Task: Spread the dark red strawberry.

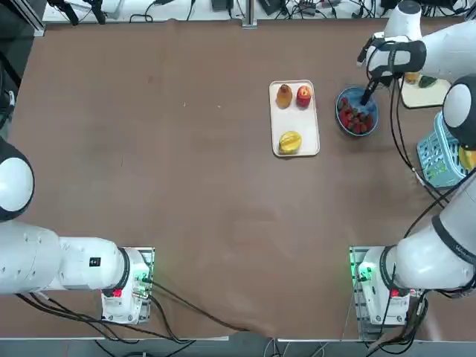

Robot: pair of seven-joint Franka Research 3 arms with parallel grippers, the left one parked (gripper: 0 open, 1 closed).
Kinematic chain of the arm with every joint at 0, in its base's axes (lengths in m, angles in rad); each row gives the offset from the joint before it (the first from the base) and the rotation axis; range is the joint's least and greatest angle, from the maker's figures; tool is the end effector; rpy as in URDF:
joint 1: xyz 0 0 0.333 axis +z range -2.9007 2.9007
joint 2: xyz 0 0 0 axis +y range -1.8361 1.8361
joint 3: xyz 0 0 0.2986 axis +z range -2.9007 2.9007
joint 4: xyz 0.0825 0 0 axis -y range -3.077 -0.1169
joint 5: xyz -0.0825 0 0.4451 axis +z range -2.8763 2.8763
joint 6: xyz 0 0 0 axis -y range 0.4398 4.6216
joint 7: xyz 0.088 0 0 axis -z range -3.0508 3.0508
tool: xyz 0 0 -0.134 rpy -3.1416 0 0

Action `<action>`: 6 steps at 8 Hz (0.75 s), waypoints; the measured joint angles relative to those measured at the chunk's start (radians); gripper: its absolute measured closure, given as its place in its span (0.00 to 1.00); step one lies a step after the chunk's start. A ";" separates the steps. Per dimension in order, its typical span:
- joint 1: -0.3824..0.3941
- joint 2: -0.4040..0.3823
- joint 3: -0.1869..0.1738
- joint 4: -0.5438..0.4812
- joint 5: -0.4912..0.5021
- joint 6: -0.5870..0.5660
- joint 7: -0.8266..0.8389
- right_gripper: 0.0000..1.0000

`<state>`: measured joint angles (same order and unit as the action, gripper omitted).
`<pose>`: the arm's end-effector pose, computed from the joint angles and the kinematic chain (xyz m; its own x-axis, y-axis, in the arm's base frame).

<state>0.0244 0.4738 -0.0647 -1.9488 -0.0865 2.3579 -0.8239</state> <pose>0.6437 -0.0298 0.1419 0.6542 0.7485 -0.1091 0.7536 -0.6573 0.0092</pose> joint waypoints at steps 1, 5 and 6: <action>0.001 -0.013 0.002 0.012 0.009 -0.035 0.011 0.01; 0.077 -0.109 0.026 0.045 0.034 -0.181 0.152 0.04; 0.115 -0.110 0.027 0.040 0.034 -0.178 0.156 0.05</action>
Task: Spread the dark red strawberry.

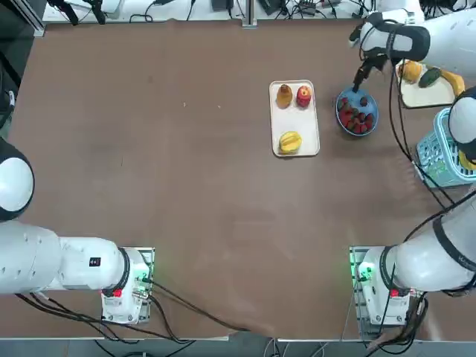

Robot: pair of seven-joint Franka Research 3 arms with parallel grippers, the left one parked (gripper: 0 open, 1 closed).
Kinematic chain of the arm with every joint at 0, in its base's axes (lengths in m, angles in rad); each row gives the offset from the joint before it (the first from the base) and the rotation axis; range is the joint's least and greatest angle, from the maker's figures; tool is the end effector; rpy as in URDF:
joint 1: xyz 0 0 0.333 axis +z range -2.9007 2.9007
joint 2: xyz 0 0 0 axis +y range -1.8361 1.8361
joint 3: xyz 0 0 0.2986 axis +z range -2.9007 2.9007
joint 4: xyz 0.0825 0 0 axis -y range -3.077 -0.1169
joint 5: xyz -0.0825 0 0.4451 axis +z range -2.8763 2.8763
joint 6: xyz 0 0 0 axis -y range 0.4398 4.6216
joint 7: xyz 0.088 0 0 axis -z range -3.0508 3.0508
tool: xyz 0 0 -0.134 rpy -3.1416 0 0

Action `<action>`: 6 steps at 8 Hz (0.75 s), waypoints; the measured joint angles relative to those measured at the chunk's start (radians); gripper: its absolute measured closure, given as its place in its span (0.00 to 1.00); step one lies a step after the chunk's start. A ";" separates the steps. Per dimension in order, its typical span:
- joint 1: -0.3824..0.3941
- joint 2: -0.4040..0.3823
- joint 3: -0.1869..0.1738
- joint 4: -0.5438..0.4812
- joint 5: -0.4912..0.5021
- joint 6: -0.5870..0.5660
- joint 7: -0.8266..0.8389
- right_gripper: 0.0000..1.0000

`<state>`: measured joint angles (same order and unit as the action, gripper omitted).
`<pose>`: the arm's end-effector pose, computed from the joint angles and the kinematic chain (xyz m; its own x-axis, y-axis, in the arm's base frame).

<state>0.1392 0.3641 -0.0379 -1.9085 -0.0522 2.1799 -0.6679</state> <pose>0.6489 0.0629 0.2170 0.6901 0.7159 -0.1063 0.7187 -0.6951 -0.0159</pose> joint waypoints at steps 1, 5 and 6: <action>0.026 0.003 0.000 -0.019 0.000 0.023 -0.012 0.05; 0.045 0.016 -0.001 -0.192 0.000 0.261 -0.110 0.05; 0.045 0.012 -0.003 -0.198 0.000 0.249 -0.130 0.05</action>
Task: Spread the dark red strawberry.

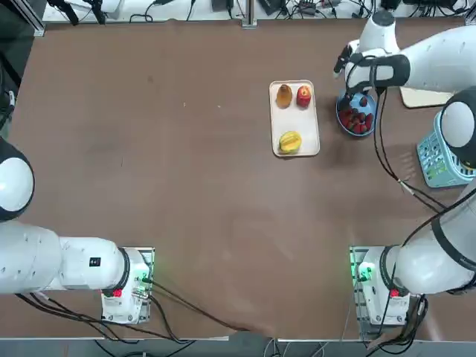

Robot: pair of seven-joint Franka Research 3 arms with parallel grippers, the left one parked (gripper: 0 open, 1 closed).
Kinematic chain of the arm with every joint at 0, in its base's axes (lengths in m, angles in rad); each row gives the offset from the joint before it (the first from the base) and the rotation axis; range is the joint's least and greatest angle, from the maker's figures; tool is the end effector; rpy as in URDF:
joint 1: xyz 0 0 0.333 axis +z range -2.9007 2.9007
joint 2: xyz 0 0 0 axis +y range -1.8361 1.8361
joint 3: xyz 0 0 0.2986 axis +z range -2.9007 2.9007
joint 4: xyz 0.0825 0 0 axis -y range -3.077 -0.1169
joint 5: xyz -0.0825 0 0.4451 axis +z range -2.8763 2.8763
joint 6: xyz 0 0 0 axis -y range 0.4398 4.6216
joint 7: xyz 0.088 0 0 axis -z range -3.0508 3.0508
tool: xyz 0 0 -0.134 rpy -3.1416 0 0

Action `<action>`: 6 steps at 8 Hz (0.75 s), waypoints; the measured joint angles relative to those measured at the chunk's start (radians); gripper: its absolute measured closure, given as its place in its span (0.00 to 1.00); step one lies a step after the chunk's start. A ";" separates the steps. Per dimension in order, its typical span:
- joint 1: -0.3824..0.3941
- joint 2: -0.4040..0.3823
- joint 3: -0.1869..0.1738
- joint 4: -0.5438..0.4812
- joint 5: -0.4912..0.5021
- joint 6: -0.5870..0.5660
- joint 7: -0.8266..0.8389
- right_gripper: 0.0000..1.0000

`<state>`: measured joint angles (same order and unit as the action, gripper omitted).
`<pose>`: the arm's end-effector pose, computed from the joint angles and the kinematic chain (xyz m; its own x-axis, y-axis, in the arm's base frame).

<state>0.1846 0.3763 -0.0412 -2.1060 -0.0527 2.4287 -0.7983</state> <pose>0.5992 0.0842 0.1408 0.5513 0.8312 -0.0720 0.8331 -0.5531 -0.0060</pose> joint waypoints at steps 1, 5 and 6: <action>0.000 -0.012 -0.001 0.000 0.000 -0.023 -0.012 0.05; 0.001 -0.035 -0.002 -0.009 -0.001 -0.050 -0.034 0.09; 0.001 -0.033 -0.002 -0.012 -0.002 -0.044 -0.036 0.10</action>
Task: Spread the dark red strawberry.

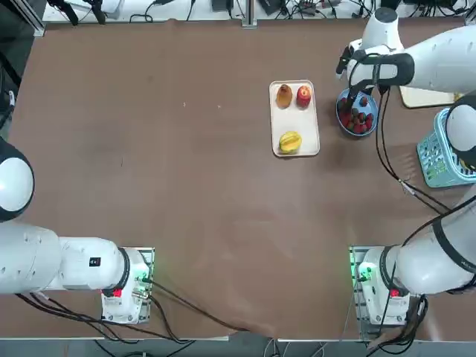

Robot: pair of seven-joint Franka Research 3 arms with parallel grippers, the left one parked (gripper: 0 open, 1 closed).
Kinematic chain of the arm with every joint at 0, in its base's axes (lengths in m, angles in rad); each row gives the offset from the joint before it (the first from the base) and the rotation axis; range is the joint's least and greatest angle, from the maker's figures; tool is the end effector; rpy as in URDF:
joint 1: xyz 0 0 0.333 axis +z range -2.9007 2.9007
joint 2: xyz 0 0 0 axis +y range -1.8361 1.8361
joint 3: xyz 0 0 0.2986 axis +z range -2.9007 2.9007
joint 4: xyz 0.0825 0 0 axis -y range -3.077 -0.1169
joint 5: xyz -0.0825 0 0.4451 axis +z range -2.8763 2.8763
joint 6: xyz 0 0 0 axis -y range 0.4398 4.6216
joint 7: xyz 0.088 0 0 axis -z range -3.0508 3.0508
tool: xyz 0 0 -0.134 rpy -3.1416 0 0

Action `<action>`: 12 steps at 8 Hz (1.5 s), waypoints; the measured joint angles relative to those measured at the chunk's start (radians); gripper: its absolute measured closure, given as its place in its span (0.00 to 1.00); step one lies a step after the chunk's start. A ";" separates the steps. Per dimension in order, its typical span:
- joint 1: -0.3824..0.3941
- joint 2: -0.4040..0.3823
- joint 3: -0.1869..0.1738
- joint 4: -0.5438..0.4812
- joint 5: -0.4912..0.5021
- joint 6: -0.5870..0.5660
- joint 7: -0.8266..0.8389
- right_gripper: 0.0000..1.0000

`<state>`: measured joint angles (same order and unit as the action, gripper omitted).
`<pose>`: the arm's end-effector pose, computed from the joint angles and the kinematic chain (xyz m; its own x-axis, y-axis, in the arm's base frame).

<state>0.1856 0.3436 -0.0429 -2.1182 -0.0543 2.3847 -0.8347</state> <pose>0.5940 0.0827 0.1519 0.5201 0.8495 -0.0883 0.8514 -0.5239 -0.0252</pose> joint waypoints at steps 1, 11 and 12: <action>0.000 0.005 0.000 -0.002 0.000 0.004 -0.001 0.12; -0.001 0.038 -0.003 -0.004 -0.008 0.035 -0.005 0.38; -0.001 0.039 -0.007 -0.004 -0.009 0.038 -0.005 0.49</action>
<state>0.1848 0.3822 -0.0504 -2.1218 -0.0632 2.4229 -0.8398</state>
